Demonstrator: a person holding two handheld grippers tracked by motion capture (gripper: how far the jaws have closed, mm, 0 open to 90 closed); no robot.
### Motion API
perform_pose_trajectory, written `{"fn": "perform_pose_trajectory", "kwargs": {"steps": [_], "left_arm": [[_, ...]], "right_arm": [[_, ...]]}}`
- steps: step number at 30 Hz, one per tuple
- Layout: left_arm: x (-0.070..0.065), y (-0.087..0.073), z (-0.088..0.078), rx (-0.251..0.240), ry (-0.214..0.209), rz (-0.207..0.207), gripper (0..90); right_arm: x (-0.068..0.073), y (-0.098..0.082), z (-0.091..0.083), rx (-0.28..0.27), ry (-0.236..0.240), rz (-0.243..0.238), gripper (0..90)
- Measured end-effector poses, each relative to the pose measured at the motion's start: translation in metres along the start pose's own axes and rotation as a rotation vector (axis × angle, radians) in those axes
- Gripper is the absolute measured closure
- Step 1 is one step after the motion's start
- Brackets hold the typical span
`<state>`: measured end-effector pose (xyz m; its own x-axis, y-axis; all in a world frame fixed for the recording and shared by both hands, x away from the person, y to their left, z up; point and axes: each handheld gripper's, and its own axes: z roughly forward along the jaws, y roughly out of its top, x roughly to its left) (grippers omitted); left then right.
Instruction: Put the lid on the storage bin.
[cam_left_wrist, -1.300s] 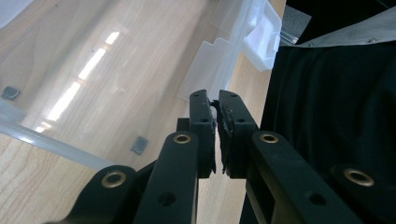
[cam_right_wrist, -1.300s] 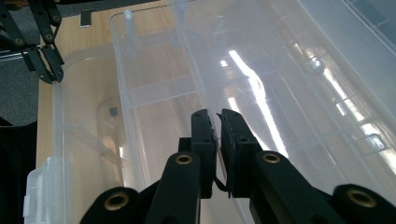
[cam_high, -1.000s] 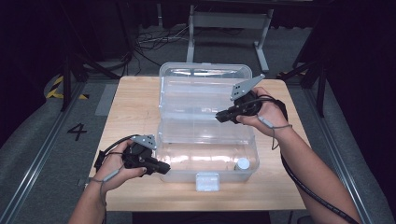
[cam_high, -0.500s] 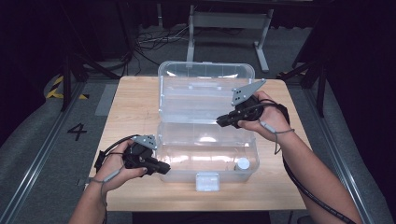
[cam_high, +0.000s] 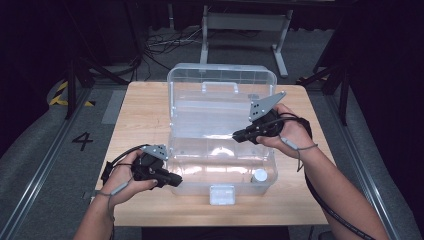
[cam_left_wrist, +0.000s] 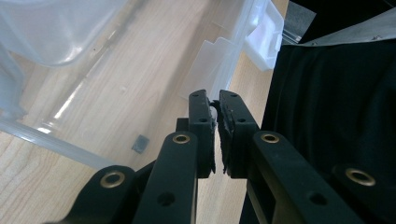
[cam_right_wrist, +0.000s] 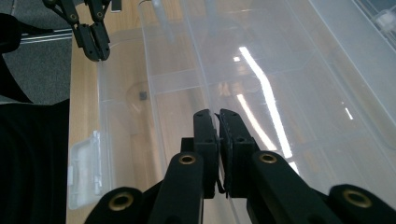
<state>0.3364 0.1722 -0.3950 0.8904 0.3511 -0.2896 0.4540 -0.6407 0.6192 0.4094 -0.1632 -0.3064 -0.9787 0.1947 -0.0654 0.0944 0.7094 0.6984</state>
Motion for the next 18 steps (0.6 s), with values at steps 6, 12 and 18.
{"fn": "perform_pose_trajectory", "kwargs": {"steps": [6, 12, 18], "left_arm": [[-0.001, 0.0, 0.0, 0.003, 0.007, 0.005, 84.4], [-0.001, 0.0, -0.003, 0.002, 0.008, 0.002, 83.8], [-0.002, 0.0, -0.012, -0.029, 0.008, 0.003, 82.7]], "right_arm": [[0.004, -0.002, 0.0, -0.002, 0.012, 0.002, 87.0], [0.006, -0.004, 0.0, -0.003, 0.024, 0.007, 87.3], [0.01, -0.005, 0.001, 0.004, 0.026, -0.006, 87.5]]}}
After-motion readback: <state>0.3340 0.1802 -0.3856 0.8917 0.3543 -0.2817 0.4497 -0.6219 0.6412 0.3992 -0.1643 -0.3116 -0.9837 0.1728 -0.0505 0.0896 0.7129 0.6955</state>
